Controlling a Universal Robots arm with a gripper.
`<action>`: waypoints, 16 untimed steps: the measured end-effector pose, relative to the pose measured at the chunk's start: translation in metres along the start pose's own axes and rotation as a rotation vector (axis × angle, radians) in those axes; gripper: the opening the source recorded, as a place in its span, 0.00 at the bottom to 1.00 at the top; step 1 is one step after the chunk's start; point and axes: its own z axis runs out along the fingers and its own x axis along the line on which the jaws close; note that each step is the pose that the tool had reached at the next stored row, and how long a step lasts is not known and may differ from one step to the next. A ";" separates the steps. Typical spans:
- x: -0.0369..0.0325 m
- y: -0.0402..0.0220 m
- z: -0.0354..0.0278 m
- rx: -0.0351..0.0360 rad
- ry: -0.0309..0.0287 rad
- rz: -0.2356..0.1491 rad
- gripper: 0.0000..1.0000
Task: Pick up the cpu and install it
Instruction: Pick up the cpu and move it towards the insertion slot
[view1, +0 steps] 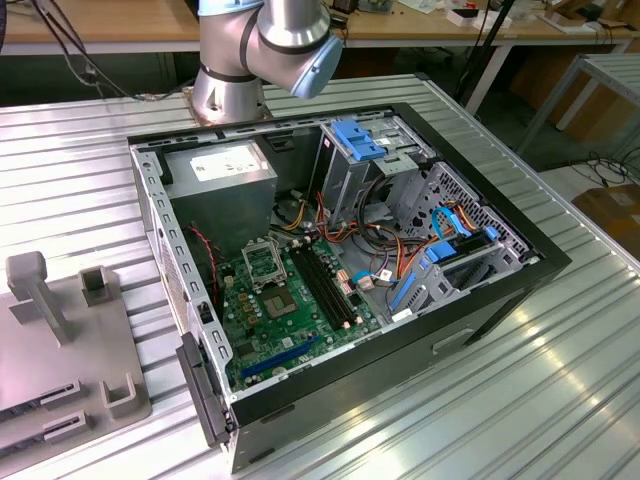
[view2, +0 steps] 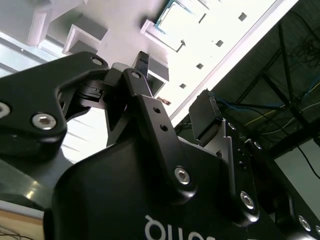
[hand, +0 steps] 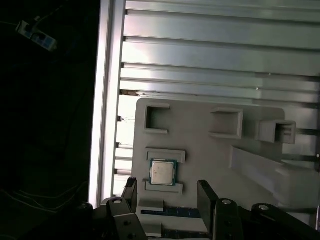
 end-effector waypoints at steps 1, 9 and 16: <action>-0.0001 -0.0001 0.0034 0.0001 0.0001 0.000 0.60; -0.0006 -0.0006 0.0184 0.0000 0.0000 0.000 0.60; -0.0011 -0.0011 0.0324 0.0000 0.0001 0.000 0.60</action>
